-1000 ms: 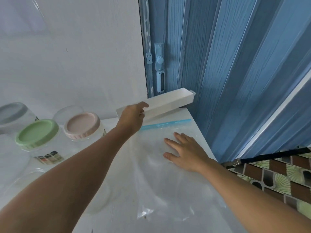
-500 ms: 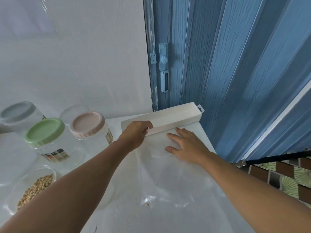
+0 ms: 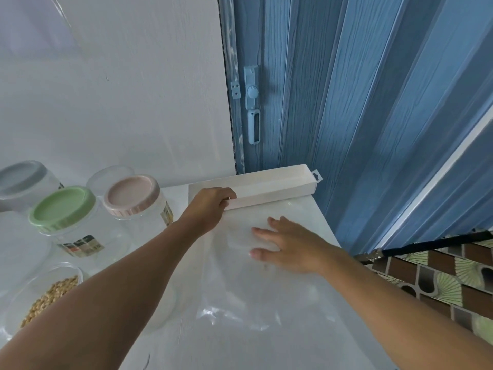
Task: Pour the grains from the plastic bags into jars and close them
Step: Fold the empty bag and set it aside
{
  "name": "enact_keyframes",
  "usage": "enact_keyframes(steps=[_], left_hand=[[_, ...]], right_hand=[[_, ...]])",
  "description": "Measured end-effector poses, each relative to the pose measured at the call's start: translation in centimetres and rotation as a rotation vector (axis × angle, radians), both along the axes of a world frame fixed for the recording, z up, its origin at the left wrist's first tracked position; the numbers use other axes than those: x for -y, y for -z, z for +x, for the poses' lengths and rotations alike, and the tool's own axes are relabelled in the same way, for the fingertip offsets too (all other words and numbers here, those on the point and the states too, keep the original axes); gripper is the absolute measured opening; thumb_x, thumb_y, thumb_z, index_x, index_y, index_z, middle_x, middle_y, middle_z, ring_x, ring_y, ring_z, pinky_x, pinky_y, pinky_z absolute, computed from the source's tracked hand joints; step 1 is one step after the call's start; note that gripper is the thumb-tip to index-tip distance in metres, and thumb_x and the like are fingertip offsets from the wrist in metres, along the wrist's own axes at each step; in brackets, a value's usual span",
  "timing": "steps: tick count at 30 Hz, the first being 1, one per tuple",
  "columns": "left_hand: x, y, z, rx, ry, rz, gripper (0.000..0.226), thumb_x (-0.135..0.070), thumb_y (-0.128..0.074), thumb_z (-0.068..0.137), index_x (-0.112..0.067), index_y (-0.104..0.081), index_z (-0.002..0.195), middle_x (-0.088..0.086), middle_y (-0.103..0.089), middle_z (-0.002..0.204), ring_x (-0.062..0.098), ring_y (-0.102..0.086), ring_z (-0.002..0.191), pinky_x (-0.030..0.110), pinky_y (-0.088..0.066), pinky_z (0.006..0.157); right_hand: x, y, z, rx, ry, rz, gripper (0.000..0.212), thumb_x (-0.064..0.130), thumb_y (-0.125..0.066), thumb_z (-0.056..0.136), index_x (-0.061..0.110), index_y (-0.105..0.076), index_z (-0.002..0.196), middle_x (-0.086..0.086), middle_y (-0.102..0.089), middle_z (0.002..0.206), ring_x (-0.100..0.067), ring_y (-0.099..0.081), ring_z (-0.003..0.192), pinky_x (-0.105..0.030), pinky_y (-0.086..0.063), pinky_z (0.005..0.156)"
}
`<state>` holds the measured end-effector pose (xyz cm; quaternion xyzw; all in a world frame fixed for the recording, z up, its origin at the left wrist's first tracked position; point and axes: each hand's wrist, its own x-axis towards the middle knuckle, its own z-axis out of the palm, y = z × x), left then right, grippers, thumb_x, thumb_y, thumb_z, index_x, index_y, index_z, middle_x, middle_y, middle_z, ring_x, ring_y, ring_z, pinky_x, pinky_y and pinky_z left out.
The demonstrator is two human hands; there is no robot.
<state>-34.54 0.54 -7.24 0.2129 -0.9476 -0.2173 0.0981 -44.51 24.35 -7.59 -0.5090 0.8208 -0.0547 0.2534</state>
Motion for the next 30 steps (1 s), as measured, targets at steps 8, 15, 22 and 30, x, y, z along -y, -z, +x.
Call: enact_keyframes(steps=[8, 15, 22, 30], left_hand=[[-0.1, -0.2, 0.4, 0.052, 0.021, -0.036, 0.029, -0.003, -0.051, 0.103, -0.020, -0.073, 0.113, 0.001, -0.072, 0.113, 0.025, -0.063, 0.106, 0.037, -0.051, 0.092], [-0.2, 0.1, 0.0, 0.061, -0.028, -0.049, 0.035, -0.004, -0.049, 0.106, -0.017, -0.072, 0.130, 0.006, -0.069, 0.133, 0.027, -0.061, 0.120, 0.030, -0.046, 0.097], [0.0, 0.5, -0.1, 0.101, -0.019, -0.053, 0.039, -0.003, -0.047, 0.105, -0.021, -0.073, 0.128, 0.007, -0.070, 0.127, 0.029, -0.062, 0.112, 0.035, -0.051, 0.093], [0.2, 0.5, -0.2, 0.120, -0.017, -0.048, 0.041, -0.001, -0.046, 0.102, -0.022, -0.075, 0.123, 0.006, -0.071, 0.122, 0.029, -0.063, 0.109, 0.033, -0.052, 0.090]], right_hand=[[-0.2, 3.4, -1.4, -0.185, -0.036, -0.085, 0.077, 0.087, -0.023, 0.092, 0.056, 0.001, 0.159, 0.007, 0.021, 0.171, -0.019, 0.022, 0.157, -0.043, 0.010, 0.128], [-0.3, 3.8, -1.3, -0.201, -0.039, -0.109, 0.080, 0.086, -0.020, 0.093, 0.051, 0.009, 0.160, 0.008, 0.024, 0.169, -0.019, 0.025, 0.156, -0.042, 0.012, 0.127], [-0.2, 3.9, -1.2, -0.153, -0.011, -0.095, 0.072, 0.068, -0.015, 0.104, 0.038, 0.013, 0.163, 0.014, 0.026, 0.166, -0.012, 0.031, 0.153, -0.039, 0.016, 0.126], [-0.9, 2.9, -2.7, 0.204, 0.149, -0.354, 0.048, 0.025, -0.021, 0.114, 0.028, -0.030, 0.162, 0.011, -0.017, 0.171, 0.002, 0.003, 0.155, -0.017, 0.009, 0.121]])
